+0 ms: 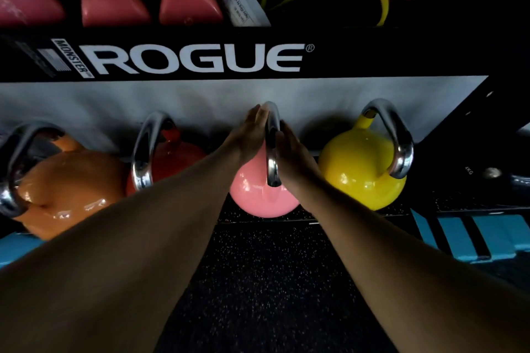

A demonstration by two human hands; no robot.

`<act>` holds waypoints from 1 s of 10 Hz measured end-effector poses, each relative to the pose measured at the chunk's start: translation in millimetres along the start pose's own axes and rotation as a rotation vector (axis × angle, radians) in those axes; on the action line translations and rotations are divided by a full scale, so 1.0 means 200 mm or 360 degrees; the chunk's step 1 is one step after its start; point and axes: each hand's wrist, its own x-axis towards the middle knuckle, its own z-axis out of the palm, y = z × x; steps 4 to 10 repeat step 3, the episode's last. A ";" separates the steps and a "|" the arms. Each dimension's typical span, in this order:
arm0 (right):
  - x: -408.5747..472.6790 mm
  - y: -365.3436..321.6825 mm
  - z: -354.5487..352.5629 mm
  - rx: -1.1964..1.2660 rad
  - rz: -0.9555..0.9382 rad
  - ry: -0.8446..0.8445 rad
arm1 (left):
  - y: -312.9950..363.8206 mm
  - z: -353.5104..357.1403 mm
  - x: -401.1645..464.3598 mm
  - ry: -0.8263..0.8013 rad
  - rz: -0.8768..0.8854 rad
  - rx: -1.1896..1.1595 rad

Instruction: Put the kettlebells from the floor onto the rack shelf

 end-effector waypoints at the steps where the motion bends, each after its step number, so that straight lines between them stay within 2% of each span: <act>1: -0.01 0.01 -0.12 -0.0384 -0.0078 -0.0021 | 0.03 -0.06 -0.06 0.0016 0.0149 0.0541; 2: -0.07 0.04 -0.30 -0.0773 -0.0201 0.0008 | 0.10 -0.12 -0.21 0.0181 0.0489 0.0905; 3: -0.13 0.06 -0.40 -0.0936 -0.0261 -0.0012 | 0.15 -0.10 -0.35 0.0141 0.0737 0.1188; 10: -0.13 0.06 -0.40 -0.0936 -0.0261 -0.0012 | 0.15 -0.10 -0.35 0.0141 0.0737 0.1188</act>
